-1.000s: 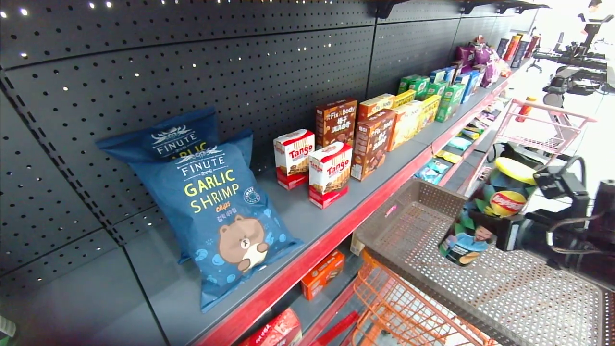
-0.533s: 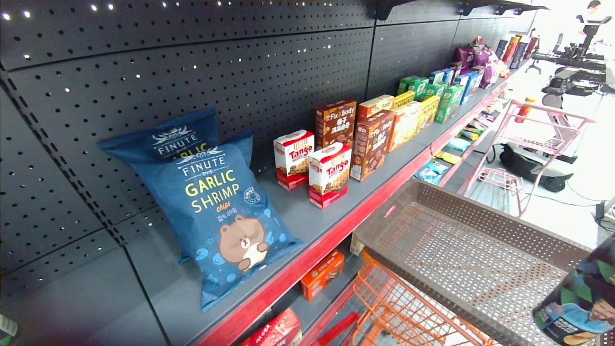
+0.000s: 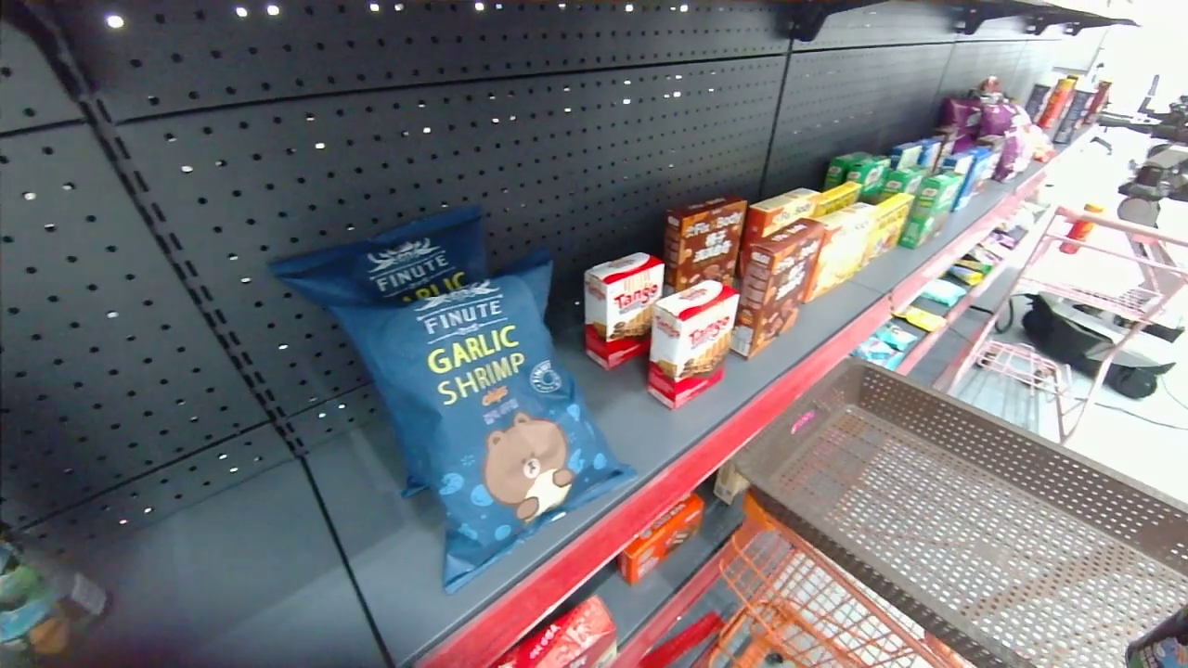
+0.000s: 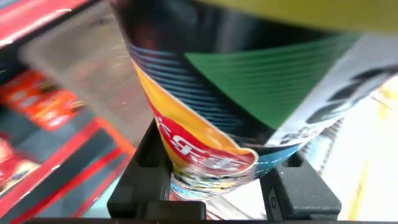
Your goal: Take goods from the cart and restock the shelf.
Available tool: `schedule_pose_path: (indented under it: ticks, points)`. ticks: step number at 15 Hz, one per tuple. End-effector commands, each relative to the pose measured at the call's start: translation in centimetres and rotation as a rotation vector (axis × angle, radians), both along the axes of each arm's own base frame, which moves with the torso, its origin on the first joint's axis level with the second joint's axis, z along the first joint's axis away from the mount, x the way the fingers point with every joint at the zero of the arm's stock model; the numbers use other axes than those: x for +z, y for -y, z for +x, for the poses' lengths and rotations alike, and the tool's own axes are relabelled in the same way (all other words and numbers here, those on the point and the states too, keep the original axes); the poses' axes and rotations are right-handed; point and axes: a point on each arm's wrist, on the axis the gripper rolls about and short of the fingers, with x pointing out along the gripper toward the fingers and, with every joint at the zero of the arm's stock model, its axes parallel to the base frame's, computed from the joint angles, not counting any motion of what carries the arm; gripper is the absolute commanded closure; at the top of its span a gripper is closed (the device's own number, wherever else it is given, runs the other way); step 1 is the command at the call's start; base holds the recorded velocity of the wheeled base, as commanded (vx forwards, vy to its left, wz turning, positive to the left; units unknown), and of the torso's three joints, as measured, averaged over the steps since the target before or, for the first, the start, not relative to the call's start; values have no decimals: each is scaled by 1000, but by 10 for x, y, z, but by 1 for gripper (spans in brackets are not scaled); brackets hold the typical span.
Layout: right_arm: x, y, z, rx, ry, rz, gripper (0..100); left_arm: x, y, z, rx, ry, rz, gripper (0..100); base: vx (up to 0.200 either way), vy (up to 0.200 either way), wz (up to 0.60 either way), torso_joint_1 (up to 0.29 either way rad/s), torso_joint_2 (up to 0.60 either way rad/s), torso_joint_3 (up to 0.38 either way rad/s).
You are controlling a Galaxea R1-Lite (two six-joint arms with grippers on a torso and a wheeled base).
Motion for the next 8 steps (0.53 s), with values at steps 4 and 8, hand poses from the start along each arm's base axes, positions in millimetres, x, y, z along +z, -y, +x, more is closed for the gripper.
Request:
schedule_pose_path:
  ticks: [4,8]
  points:
    - [-1,-2,-8,24,32,-36,100,0,0,0,0,-1,0,0,0,0,600,4,1,2]
    - [-5,-3,-12,32,39,-39,100,0,0,0,0,-1,0,0,0,0,600,0,2,2]
